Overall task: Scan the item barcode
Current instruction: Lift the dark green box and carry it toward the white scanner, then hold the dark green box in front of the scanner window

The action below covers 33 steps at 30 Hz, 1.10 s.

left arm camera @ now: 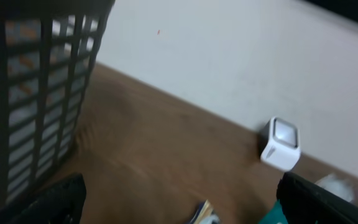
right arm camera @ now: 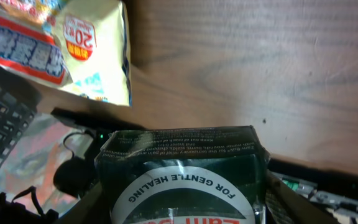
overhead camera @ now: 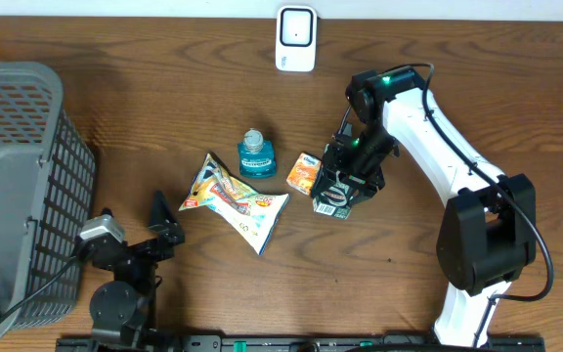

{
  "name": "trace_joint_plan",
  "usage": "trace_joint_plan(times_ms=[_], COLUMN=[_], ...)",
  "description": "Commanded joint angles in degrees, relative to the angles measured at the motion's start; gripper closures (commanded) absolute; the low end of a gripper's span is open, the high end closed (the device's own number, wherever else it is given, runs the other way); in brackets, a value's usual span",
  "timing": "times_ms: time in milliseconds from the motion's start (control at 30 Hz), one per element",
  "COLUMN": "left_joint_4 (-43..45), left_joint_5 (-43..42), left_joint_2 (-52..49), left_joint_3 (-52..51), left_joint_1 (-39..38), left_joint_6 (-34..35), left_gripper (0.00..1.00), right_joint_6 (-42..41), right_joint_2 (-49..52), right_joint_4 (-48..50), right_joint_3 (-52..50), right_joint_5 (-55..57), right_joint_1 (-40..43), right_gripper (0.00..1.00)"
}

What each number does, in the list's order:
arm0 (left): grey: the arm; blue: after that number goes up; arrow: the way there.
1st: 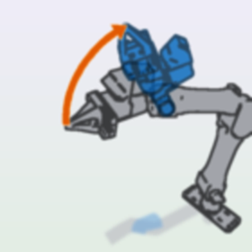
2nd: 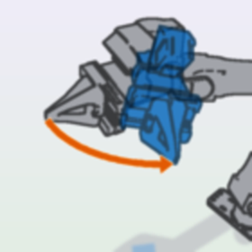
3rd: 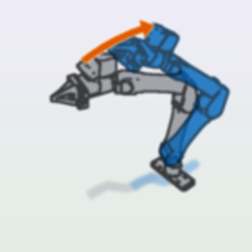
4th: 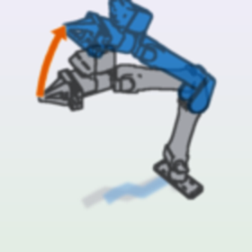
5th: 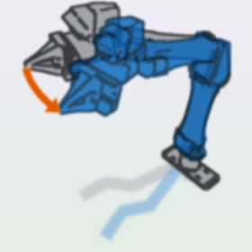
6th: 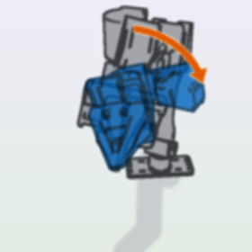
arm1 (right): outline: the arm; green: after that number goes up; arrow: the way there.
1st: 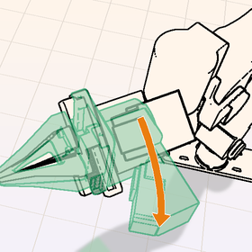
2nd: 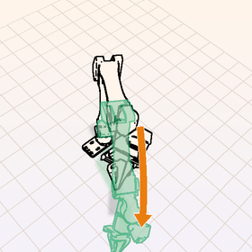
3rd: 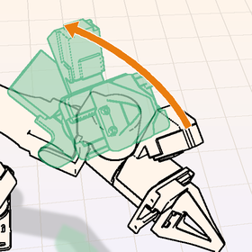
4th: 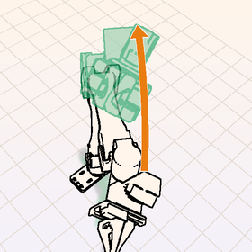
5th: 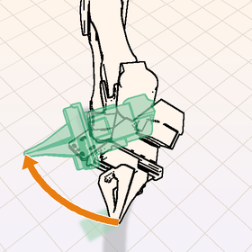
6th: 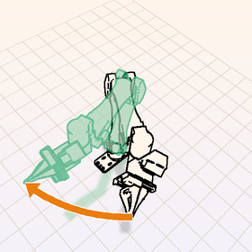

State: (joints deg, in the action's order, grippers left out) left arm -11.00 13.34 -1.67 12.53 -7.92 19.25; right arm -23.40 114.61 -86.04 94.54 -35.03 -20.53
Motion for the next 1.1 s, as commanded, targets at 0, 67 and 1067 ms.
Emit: trace_joint_plan(times_ms=[0,67,1067], left_joint_4=[-1.79,-4.04,-39.52], left_joint_5=[-0.72,-0.72,-0.72], left_joint_2=[-0.07,-0.07,-0.11], left_joint_3=[-0.13,-0.15,-0.20], left_joint_1=[0.13,0.13,0.13], left_joint_6=[-0.98,-0.98,-0.98], left_gripper=[0.02,0.02,0.02], right_joint_6=[0.76,0.76,0.79], right_joint_2=[-0.37,-0.37,0.04], right_joint_4=[1.64,3.08,62.34], right_joint_3=[1.03,1.03,0.98], right_joint_5=[1.16,1.68,35.85], right_joint_1=[0.42,0.42,-1.44], right_gripper=[0.61,0.61,0.64])
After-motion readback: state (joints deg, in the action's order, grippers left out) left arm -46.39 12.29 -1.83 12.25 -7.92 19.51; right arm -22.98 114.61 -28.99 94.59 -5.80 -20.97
